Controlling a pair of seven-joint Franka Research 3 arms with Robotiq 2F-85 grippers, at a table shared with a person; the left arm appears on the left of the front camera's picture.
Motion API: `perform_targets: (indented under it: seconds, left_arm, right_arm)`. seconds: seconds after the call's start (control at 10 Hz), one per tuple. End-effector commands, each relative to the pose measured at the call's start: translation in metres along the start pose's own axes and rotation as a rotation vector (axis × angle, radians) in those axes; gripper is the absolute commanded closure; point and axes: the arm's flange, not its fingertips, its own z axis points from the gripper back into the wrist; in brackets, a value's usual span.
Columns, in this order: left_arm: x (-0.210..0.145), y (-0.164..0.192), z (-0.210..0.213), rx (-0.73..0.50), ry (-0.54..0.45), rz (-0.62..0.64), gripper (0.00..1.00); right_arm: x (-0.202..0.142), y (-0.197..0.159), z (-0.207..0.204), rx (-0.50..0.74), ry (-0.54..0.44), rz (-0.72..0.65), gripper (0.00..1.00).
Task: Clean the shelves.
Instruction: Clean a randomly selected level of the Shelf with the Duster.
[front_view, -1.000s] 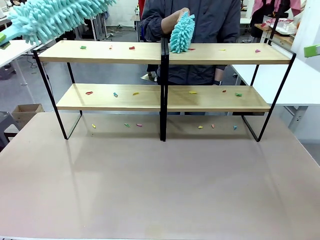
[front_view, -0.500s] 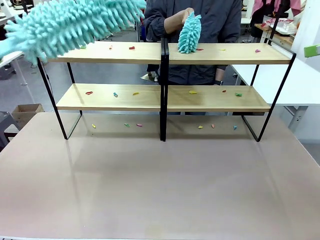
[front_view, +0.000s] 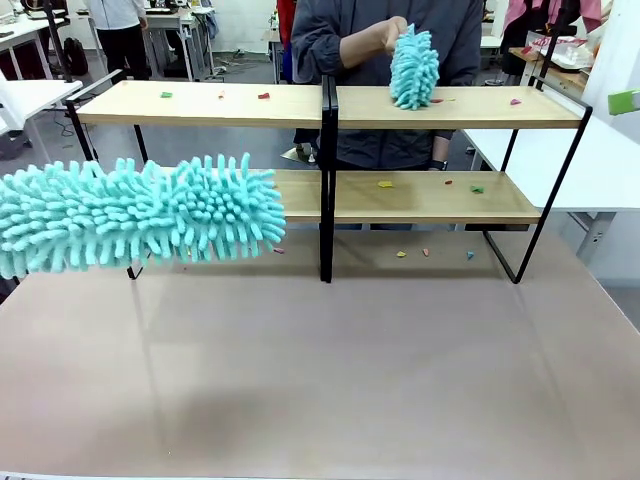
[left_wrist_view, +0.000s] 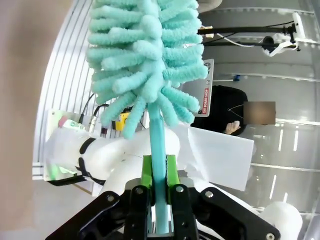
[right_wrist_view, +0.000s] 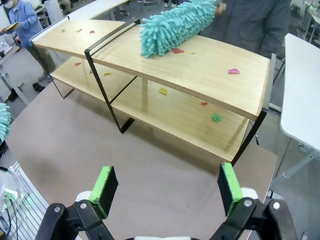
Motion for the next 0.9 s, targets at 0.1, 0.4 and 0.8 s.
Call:
perform_targets:
  seconds: [0.1, 0.4, 0.8]
  left_arm:
    - [0.000, 0.000, 0.000, 0.000, 0.000, 0.000, 0.87]
    - [0.065, 0.049, -0.033, -0.008, -0.169, 0.233, 0.87]
    - [0.104, 0.080, -0.027, 0.069, -0.486, 0.354, 0.87]
  right_arm:
    - [0.000, -0.001, -0.001, 0.000, -0.002, 0.001, 0.00]
    - [0.000, -0.001, -0.001, 0.000, -0.002, 0.001, 0.00]
    - [0.000, -0.001, -0.001, 0.000, -0.002, 0.001, 0.00]
